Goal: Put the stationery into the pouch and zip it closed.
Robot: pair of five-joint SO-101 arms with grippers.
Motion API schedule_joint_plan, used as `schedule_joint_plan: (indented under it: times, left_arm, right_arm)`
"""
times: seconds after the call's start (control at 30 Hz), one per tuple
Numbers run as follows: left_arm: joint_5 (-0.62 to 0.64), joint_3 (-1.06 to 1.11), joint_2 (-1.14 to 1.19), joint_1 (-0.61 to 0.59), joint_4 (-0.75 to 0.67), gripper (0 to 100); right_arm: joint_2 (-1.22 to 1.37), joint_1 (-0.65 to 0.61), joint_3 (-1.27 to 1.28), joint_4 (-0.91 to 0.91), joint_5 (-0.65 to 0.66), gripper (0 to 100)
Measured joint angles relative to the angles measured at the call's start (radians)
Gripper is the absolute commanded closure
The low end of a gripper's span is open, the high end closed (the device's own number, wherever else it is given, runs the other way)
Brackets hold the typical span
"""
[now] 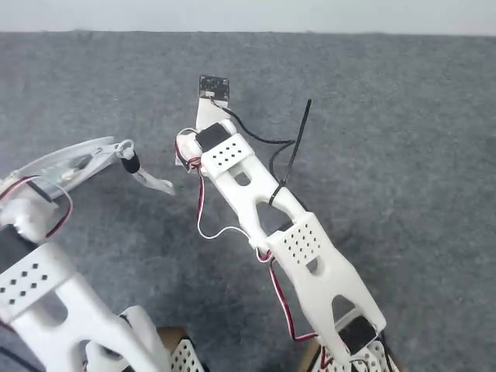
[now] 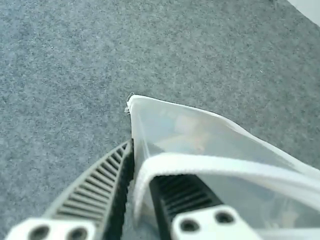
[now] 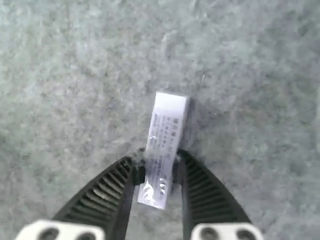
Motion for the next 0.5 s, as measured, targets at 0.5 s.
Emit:
schedule_joint_plan:
  times: [0.5]
  left_arm:
    - [0.0, 0.0, 0.0, 0.0, 0.0, 99]
  right_arm:
    - [0.002, -0.005, -0.118, 0.328, 0.201, 77.6]
